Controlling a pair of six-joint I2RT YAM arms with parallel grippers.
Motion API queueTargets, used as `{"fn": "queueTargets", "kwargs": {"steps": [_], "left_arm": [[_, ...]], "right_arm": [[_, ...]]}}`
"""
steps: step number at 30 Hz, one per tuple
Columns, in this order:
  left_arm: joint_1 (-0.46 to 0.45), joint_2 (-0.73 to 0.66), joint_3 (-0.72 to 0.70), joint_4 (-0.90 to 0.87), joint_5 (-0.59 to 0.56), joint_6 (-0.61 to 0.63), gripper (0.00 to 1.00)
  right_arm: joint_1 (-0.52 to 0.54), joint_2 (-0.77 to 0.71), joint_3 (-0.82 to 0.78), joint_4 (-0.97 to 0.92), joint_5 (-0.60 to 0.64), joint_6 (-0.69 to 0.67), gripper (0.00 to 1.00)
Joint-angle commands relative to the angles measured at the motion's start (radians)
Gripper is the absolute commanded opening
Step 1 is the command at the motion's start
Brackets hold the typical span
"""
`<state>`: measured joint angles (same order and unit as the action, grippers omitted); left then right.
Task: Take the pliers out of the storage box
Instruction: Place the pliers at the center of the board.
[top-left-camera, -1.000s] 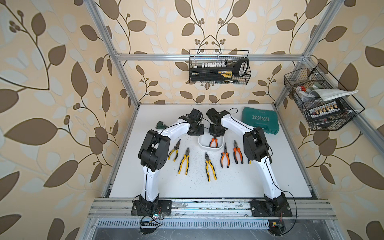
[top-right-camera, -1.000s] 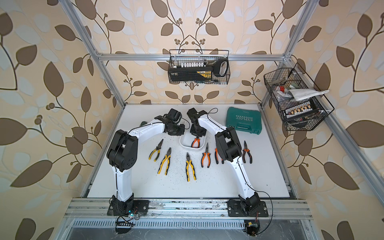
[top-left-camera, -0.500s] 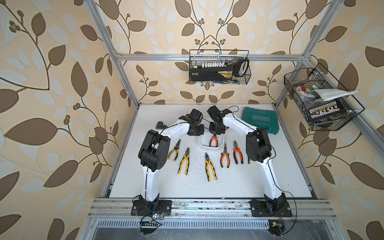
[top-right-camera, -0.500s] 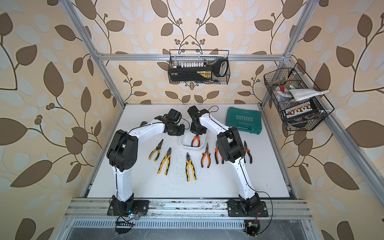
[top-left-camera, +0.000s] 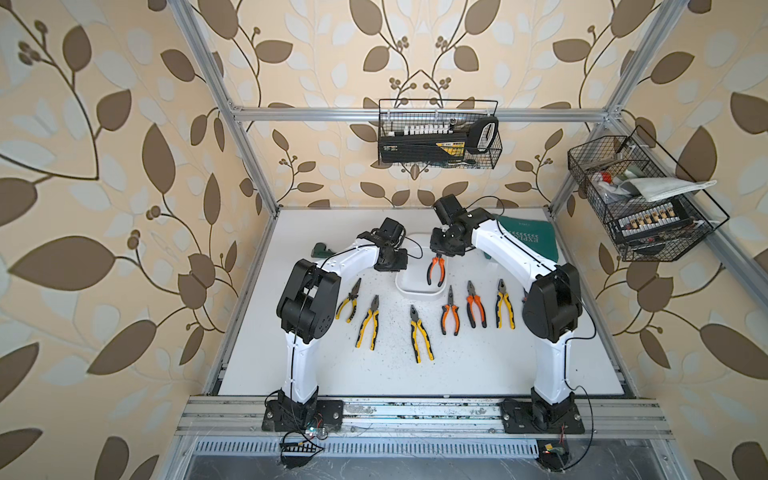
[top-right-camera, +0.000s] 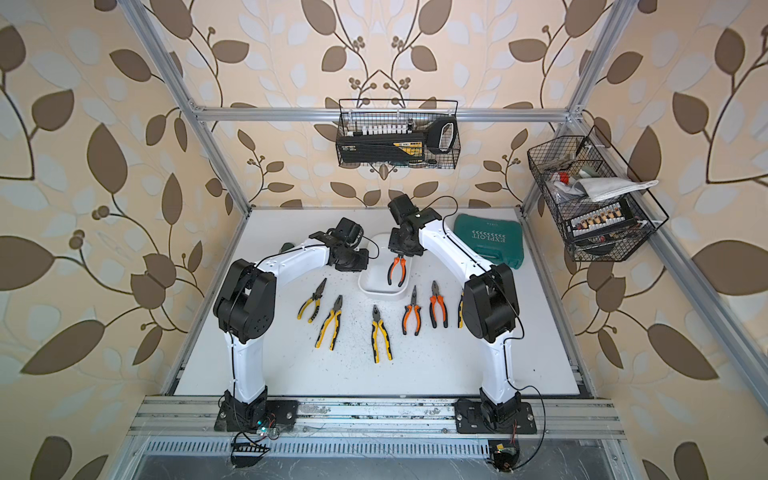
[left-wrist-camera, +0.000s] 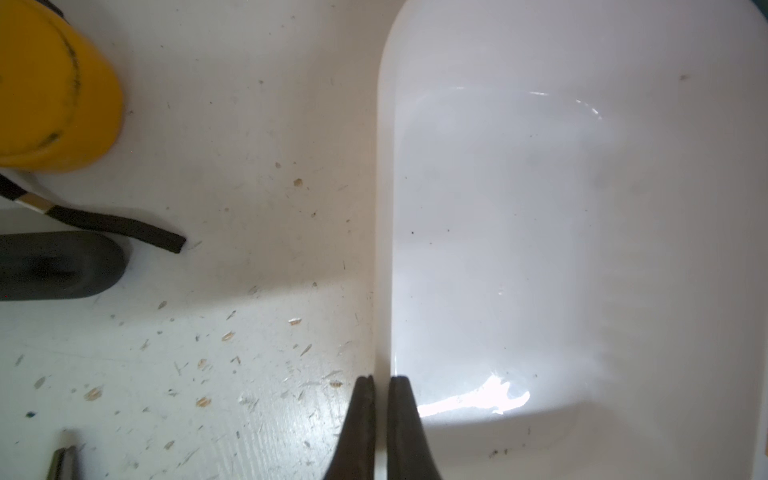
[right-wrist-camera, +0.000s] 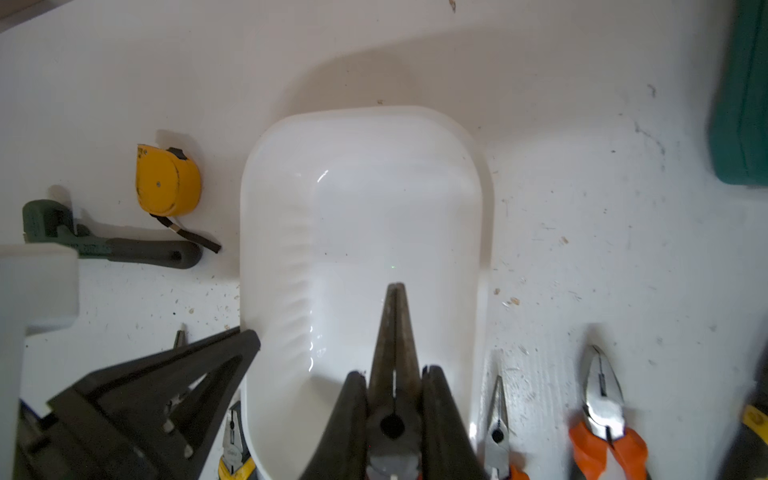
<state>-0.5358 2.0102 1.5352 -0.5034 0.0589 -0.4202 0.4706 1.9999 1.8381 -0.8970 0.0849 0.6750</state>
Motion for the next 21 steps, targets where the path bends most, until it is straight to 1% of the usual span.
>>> {"fn": "queueTargets", "kwargs": {"steps": [1, 2, 3, 5, 6, 10, 12, 14, 15, 18, 20, 21], "left_arm": [[0.006, 0.006, 0.010, -0.038, -0.019, 0.014, 0.00], [0.007, 0.007, 0.014, -0.042, -0.015, 0.018, 0.00], [0.006, 0.007, 0.021, -0.046, -0.011, 0.024, 0.04], [0.006, 0.008, 0.040, -0.057, -0.003, 0.039, 0.22], [0.007, 0.008, 0.049, -0.062, 0.002, 0.047, 0.29], [0.007, 0.005, 0.085, -0.082, 0.022, 0.079, 0.48], [0.007, -0.003, 0.107, -0.100, 0.030, 0.100, 0.55], [0.007, -0.022, 0.125, -0.110, 0.040, 0.140, 0.61], [0.008, -0.037, 0.130, -0.113, 0.050, 0.162, 0.66], [0.008, -0.092, 0.121, -0.107, 0.070, 0.250, 0.85], [0.008, -0.141, 0.084, -0.076, 0.102, 0.322, 0.95], [0.010, -0.173, 0.052, -0.048, 0.130, 0.360, 0.99]], "right_arm": [[-0.001, -0.132, -0.115, -0.001, -0.005, -0.038, 0.00], [-0.001, -0.167, -0.161, 0.006, -0.004, -0.046, 0.00], [-0.001, -0.204, -0.218, 0.015, -0.001, -0.057, 0.00], [-0.003, -0.273, -0.310, 0.020, 0.007, -0.068, 0.00], [-0.004, -0.306, -0.358, 0.030, 0.008, -0.074, 0.00], [-0.030, -0.389, -0.482, 0.052, -0.002, -0.093, 0.00], [-0.050, -0.405, -0.507, 0.052, 0.005, -0.112, 0.00], [-0.073, -0.402, -0.516, 0.059, -0.001, -0.163, 0.00], [-0.085, -0.393, -0.511, 0.054, 0.004, -0.188, 0.00], [-0.126, -0.349, -0.488, 0.059, -0.005, -0.260, 0.00], [-0.147, -0.305, -0.451, 0.060, -0.004, -0.309, 0.00], [-0.158, -0.277, -0.424, 0.059, 0.001, -0.331, 0.00]]}}
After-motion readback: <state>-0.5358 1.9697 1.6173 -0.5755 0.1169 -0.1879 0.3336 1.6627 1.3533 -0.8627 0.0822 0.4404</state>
